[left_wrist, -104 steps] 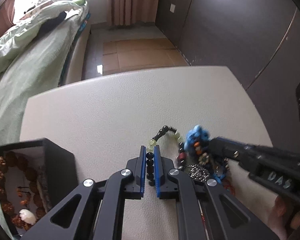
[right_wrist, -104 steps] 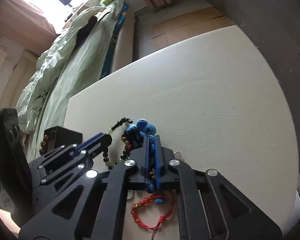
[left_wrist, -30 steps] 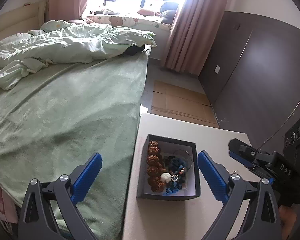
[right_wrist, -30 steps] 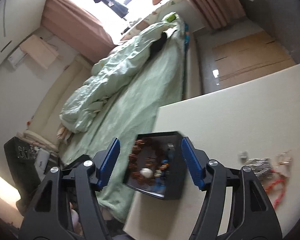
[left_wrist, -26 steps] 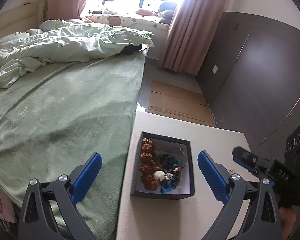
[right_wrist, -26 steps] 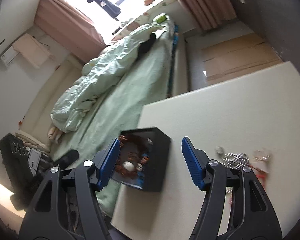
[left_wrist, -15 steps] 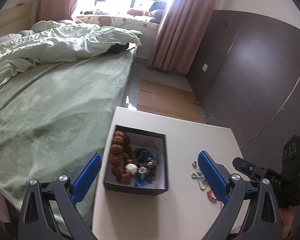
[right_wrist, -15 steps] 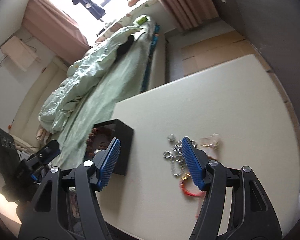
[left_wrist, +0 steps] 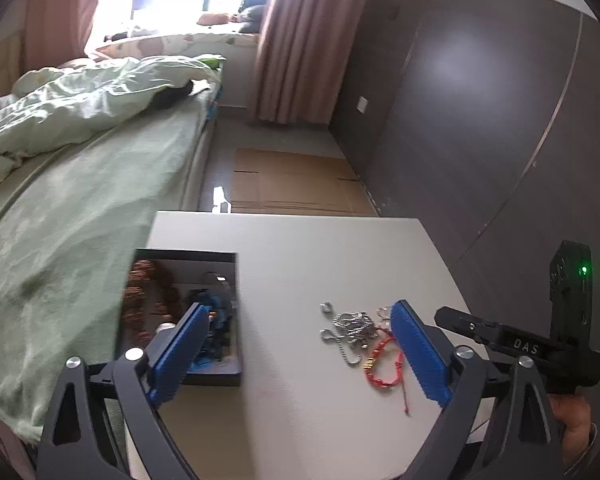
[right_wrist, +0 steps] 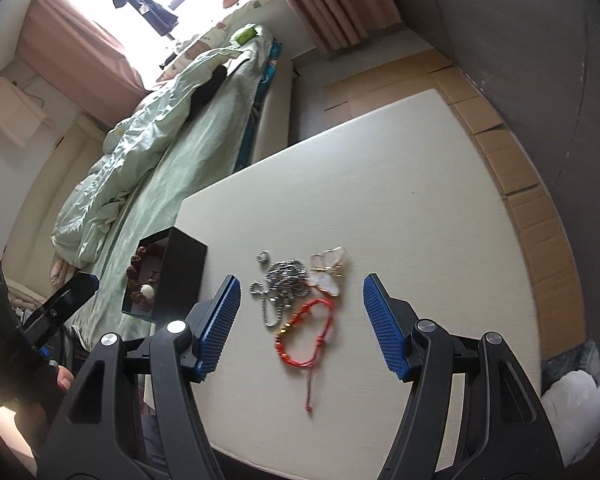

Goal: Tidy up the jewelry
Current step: 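Move both grippers back to the pile and grasp the silver chain with the left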

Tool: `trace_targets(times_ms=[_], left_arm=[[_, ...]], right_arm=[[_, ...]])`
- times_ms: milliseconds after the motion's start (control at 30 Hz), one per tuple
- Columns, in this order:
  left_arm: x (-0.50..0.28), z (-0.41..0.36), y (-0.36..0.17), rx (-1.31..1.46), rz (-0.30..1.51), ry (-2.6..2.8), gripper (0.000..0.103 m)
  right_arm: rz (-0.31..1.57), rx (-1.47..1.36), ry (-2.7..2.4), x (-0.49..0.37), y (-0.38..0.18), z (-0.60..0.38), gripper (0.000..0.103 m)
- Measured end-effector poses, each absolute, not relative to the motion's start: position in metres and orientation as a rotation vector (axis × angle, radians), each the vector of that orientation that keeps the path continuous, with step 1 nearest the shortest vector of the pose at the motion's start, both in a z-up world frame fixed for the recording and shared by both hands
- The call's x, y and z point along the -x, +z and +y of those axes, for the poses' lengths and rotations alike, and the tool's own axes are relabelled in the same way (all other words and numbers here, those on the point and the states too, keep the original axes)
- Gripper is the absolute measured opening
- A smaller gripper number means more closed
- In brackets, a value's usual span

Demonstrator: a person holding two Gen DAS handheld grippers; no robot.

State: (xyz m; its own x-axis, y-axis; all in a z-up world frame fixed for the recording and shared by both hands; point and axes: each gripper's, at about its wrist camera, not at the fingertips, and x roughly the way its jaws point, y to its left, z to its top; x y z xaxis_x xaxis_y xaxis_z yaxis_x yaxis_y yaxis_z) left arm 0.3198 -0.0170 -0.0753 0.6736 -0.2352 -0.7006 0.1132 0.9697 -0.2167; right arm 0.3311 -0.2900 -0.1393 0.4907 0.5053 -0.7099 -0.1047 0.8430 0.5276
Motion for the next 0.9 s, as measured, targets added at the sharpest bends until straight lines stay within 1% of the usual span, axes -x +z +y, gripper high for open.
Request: trace_targets(times_ms=[67,133,200,267,400,567,900], left_arm=[[-0.325,-0.025,-0.080,0.152,0.826,-0.219,0.078],[-0.332,-0.035,-0.086,0.147,0.845,-0.244,0.076],[-0.338,-0.043,-0.093,0.143,0.865,-0.268,0.071],[-0.347,-0.053,-0.104,0.134,0.898,-0.291,0.062],[-0.365,-0.069,-0.127,0.134,0.967,-0.322,0.055],[-0.382,-0.085,-0.147,0.127,1.013,-0.339,0.054],[-0.394,-0.103,-0.183,0.087,1.038,-0.339,0.054]], right_arm=[[0.997,-0.479,0.376,-0.333,-0.142,-0.298,0.065],[0.994,-0.491,0.366,-0.334,-0.143,-0.304,0.065],[0.990,-0.507,0.347,-0.336,-0.144,-0.311,0.065],[0.991,-0.522,0.334,-0.337,-0.147,-0.317,0.065],[0.999,-0.550,0.323,-0.341,-0.150,-0.323,0.065],[1.005,-0.560,0.318,-0.345,-0.151,-0.325,0.065],[1.020,-0.548,0.316,-0.352,-0.153,-0.324,0.065]])
